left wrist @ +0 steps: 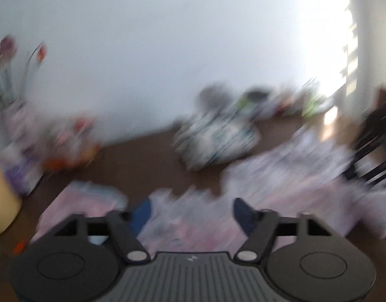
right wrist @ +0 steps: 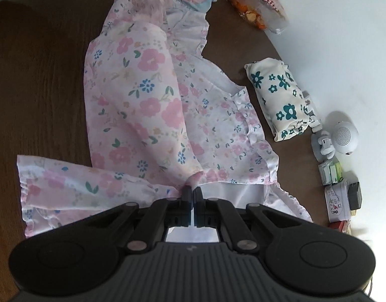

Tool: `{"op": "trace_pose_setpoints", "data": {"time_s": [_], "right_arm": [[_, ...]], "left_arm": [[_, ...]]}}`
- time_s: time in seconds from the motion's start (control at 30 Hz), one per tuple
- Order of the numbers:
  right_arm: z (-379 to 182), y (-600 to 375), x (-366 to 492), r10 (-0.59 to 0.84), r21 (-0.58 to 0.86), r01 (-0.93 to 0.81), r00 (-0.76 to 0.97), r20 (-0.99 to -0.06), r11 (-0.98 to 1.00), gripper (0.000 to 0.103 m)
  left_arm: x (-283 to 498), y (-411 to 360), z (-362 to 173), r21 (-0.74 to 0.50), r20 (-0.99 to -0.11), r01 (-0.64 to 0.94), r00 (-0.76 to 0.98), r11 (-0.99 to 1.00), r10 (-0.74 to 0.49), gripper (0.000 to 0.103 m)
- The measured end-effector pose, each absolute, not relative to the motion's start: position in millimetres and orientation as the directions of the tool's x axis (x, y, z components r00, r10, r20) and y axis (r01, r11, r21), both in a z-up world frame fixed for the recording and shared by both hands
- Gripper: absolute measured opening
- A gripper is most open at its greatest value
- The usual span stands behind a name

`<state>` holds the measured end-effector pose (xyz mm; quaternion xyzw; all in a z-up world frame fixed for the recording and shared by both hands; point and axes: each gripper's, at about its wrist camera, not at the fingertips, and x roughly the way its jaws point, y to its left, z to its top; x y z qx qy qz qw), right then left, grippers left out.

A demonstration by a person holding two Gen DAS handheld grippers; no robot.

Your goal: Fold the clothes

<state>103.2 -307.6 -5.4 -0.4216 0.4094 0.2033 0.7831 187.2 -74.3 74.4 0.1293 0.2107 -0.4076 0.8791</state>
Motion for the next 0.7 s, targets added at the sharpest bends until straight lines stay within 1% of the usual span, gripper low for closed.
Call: {"op": "trace_pose_setpoints", "data": {"time_s": [0.07, 0.13, 0.17, 0.27, 0.3, 0.33, 0.37, 0.4, 0.47, 0.5, 0.53, 0.57, 0.6, 0.63, 0.67, 0.7], "right_arm": [[-5, -307, 102, -0.021, -0.497, -0.66, 0.589, -0.808, 0.564, 0.001], [-4, -307, 101, -0.016, -0.498, -0.657, 0.596, -0.803, 0.566, 0.001], [-4, -306, 100, -0.013, -0.5, -0.654, 0.6, -0.8, 0.568, 0.001], [-2, -306, 95, -0.004, -0.502, -0.643, 0.613, -0.79, 0.578, 0.001], [-1, -307, 93, -0.002, -0.503, -0.638, 0.618, -0.786, 0.583, 0.001], [0, -308, 92, 0.0, -0.504, -0.632, 0.623, -0.782, 0.588, 0.001], [1, -308, 89, 0.003, -0.501, -0.627, 0.626, -0.78, 0.596, 0.001], [3, -310, 86, 0.007, -0.493, -0.618, 0.628, -0.778, 0.612, 0.001], [7, -315, 78, 0.014, -0.475, -0.591, 0.635, -0.772, 0.652, 0.004], [11, -319, 72, 0.019, -0.46, -0.564, 0.645, -0.764, 0.686, 0.011], [15, -323, 63, 0.025, -0.437, -0.525, 0.661, -0.75, 0.73, 0.029], [19, -328, 52, 0.036, -0.403, -0.478, 0.678, -0.734, 0.781, 0.038], [24, -333, 39, 0.049, -0.355, -0.423, 0.698, -0.714, 0.834, 0.052], [28, -336, 27, 0.069, -0.296, -0.377, 0.71, -0.7, 0.878, 0.057], [31, -338, 15, 0.094, -0.227, -0.339, 0.717, -0.691, 0.913, 0.057], [33, -339, 4, 0.118, -0.156, -0.3, 0.724, -0.679, 0.941, 0.06]], "left_arm": [[175, -92, 84, 0.015, -0.463, 0.862, 0.456, 0.507, -0.76, 0.084], [168, -118, 81, -0.016, -0.502, 0.926, 0.319, 0.378, -0.804, 0.084], [165, -134, 76, -0.021, -0.533, 0.944, 0.269, 0.331, -0.802, 0.084], [166, -175, 53, -0.018, -0.629, 0.964, 0.195, 0.265, -0.753, 0.083], [170, -183, 46, -0.035, -0.647, 0.966, 0.173, 0.255, -0.743, 0.077], [175, -190, 39, -0.054, -0.662, 0.968, 0.15, 0.246, -0.735, 0.054], [180, -193, 34, -0.083, -0.671, 0.968, 0.122, 0.238, -0.731, 0.035], [186, -196, 29, -0.116, -0.679, 0.966, 0.092, 0.23, -0.729, 0.0], [189, -196, 23, -0.142, -0.665, 0.967, 0.064, 0.21, -0.744, 0.001], [188, -195, 22, -0.141, -0.661, 0.969, 0.061, 0.204, -0.748, 0.001], [186, -195, 21, -0.137, -0.657, 0.97, 0.061, 0.199, -0.751, 0.001], [184, -193, 20, -0.137, -0.653, 0.971, 0.059, 0.194, -0.755, 0.001], [182, -192, 20, -0.139, -0.649, 0.972, 0.056, 0.19, -0.759, 0.001], [181, -192, 20, -0.136, -0.646, 0.972, 0.059, 0.191, -0.761, 0.001], [181, -191, 20, -0.132, -0.644, 0.972, 0.063, 0.192, -0.763, 0.001], [179, -191, 21, -0.129, -0.641, 0.972, 0.068, 0.195, -0.764, 0.001]]}}
